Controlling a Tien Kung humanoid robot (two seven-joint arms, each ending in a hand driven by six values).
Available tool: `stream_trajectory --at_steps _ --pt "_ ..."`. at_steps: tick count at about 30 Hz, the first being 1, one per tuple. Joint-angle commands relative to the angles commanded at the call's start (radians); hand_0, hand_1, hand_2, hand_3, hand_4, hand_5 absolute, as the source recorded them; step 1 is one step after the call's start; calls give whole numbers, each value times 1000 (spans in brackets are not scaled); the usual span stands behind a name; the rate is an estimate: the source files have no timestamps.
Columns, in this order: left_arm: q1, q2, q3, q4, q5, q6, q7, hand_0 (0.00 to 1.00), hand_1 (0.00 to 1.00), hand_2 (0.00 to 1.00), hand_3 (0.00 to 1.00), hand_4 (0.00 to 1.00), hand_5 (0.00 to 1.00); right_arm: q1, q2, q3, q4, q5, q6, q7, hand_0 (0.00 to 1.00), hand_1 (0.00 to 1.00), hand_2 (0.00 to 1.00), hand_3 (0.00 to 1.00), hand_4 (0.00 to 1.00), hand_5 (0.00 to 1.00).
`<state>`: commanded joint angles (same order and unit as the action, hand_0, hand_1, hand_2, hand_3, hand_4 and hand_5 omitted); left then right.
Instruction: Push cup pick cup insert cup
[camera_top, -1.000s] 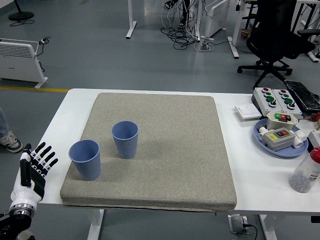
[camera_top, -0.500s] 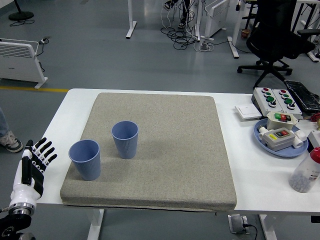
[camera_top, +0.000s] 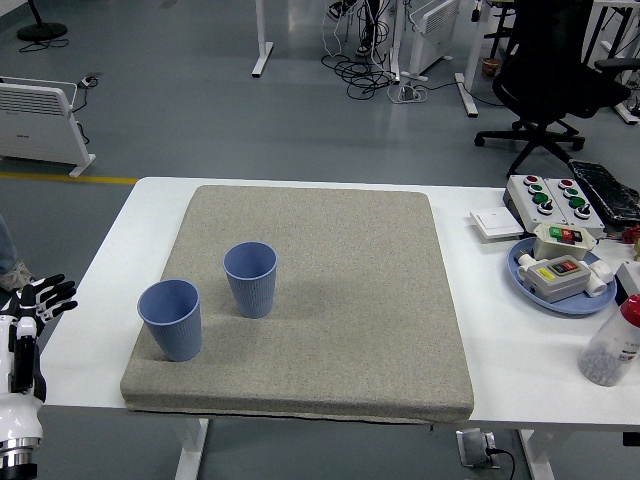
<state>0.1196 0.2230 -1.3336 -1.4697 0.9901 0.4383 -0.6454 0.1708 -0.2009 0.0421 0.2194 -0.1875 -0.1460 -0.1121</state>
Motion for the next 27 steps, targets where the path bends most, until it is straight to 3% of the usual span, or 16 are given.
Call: stream_trajectory --at_steps 2,3,11,20,21,26,27 --pt "18 10 22 -3 9 19 0 380 509 492 497 599 998 -1 0 3 0 -4 0 -2 729 672 713 607 180 398" --pt "20 11 25 -3 10 21 0 310 451 442 425 600 998 -1 0 3 0 -4 0 -2 730 672 713 607 180 398" --pt "32 45 127 24 180 -9 0 314 446 442 417 607 998 -4 0 9 0 -14 -1 -6 730 671 713 607 179 398" --pt "-15 36 187 100 248 -62 0 343 453 447 421 606 998 -3 1 0 1 -1 0 -2 730 671 713 607 179 398" --pt "-19 34 190 106 257 -66 0 404 483 474 436 567 998 -3 1 -1 1 0 0 -2 730 671 713 607 177 402" --pt "-59 18 207 151 315 -81 5 404 483 474 436 567 998 -1 1 -2 1 0 1 -2 730 671 713 607 177 402" --pt "-66 16 209 160 324 -82 11 447 522 508 462 565 998 -1 2 -2 1 0 1 -2 730 671 713 607 177 401"
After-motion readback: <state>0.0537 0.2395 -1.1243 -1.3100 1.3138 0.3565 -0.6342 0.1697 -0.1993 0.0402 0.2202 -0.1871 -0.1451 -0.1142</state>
